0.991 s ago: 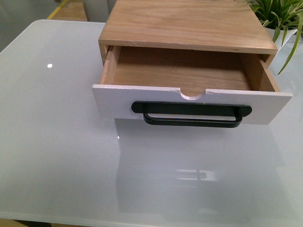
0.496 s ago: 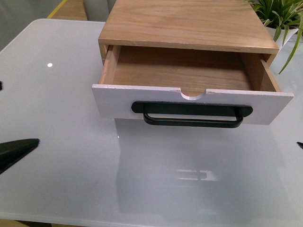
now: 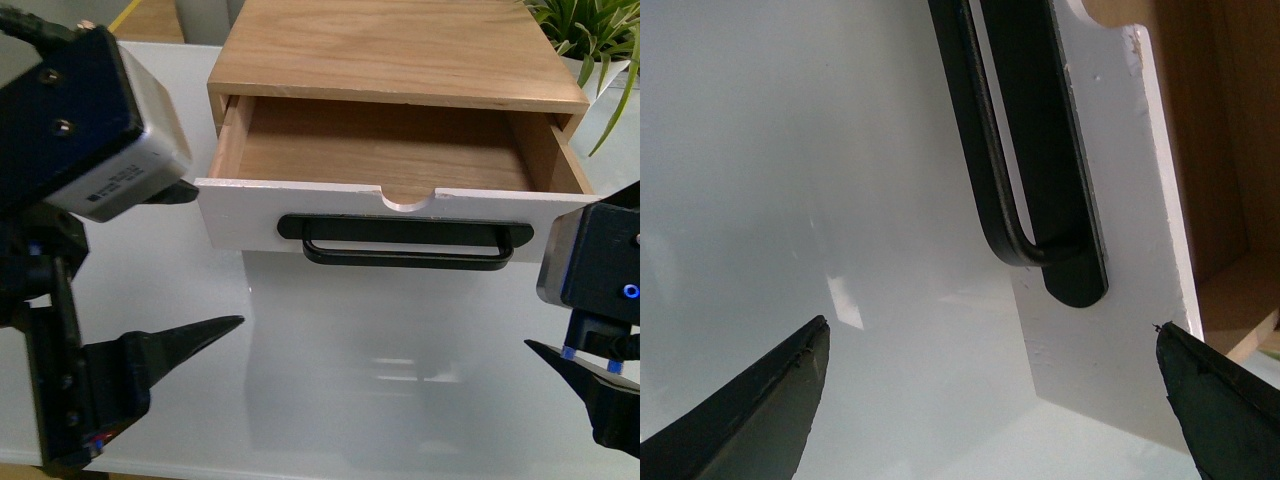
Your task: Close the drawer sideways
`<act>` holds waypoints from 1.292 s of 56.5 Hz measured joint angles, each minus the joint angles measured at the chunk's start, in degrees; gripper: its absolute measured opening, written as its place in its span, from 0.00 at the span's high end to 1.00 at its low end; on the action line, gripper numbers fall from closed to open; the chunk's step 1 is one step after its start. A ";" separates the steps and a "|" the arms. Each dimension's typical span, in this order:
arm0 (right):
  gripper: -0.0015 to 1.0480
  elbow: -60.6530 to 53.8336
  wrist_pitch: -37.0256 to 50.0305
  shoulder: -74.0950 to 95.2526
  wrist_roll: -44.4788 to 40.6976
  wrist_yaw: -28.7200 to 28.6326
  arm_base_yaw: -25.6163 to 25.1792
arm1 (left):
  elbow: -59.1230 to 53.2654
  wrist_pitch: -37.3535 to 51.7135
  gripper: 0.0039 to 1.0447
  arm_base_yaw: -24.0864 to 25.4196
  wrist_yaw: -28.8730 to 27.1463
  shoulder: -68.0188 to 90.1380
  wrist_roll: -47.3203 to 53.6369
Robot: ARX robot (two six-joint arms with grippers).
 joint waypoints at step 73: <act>0.09 3.91 1.29 8.79 -7.67 -2.80 2.95 | 13.92 1.86 0.08 -10.40 1.40 17.97 1.05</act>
